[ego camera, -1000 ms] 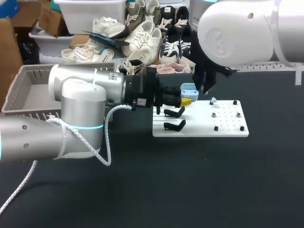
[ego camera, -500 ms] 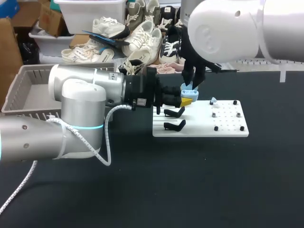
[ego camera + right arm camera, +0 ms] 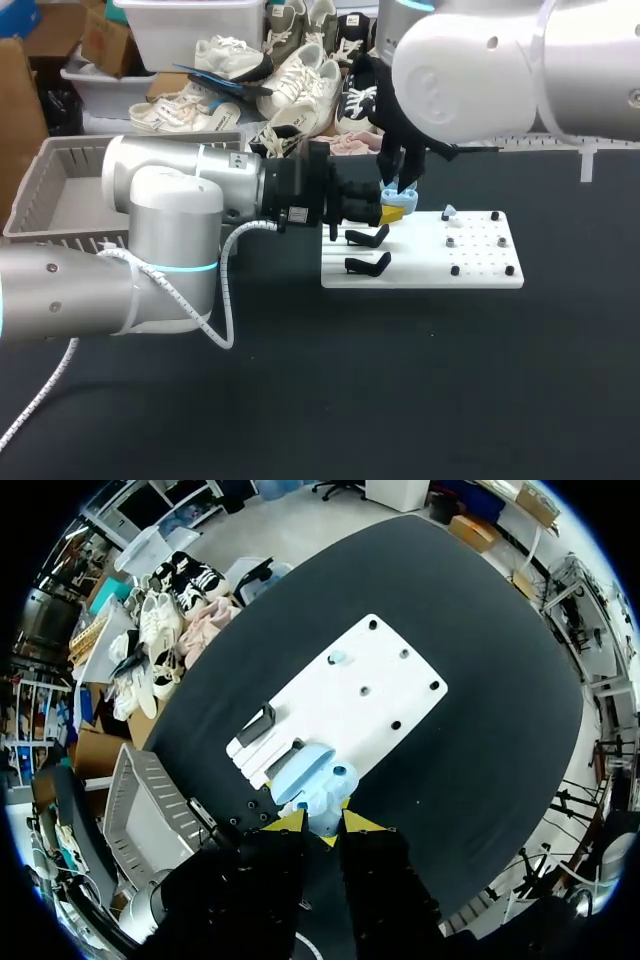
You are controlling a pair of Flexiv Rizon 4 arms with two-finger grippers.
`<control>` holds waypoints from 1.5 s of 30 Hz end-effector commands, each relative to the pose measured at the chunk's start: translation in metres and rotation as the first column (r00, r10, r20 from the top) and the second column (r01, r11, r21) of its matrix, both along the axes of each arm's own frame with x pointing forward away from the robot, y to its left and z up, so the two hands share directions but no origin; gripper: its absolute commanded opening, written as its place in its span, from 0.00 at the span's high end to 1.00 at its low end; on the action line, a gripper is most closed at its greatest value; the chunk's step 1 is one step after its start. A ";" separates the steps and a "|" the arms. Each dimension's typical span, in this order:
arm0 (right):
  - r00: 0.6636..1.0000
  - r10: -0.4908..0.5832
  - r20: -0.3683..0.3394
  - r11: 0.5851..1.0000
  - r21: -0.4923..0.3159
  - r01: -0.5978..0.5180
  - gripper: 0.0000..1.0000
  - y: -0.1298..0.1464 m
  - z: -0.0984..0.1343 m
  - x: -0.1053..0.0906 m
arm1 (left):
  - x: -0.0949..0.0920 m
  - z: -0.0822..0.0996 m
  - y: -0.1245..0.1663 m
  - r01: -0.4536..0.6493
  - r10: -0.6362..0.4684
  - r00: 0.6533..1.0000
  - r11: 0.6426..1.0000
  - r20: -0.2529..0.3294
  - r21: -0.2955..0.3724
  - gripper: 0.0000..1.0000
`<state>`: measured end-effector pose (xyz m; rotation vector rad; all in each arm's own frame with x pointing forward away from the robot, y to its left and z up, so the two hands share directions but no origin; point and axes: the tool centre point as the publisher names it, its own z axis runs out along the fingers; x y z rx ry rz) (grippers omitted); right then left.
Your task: Pick up each earbud case from the left stands, insert the matching earbuds, close the lid, and place the case in the box.
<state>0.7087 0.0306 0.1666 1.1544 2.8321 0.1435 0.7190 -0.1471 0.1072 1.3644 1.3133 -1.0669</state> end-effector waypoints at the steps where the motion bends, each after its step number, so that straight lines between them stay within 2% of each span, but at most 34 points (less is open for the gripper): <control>1: 1.000 -0.003 0.002 1.000 0.004 0.003 1.00 -0.003 -0.003 0.001 | -0.001 0.000 0.000 -0.004 0.004 1.000 1.000 0.002 -0.002 1.00; 21: 1.000 -0.009 -0.004 1.000 0.029 0.009 1.00 -0.008 -0.009 0.003 | -0.001 0.000 0.000 -0.004 0.004 1.000 1.000 0.002 -0.002 1.00; 29: 1.000 -0.008 0.006 1.000 0.026 0.008 1.00 -0.009 -0.003 0.000 | -0.001 0.000 0.000 -0.004 0.004 1.000 1.000 0.002 -0.002 1.00; 45: 1.000 -0.007 0.006 1.000 0.029 0.007 1.00 -0.007 -0.005 0.009 | -0.001 0.000 0.000 -0.004 0.004 1.000 1.000 0.002 -0.002 1.00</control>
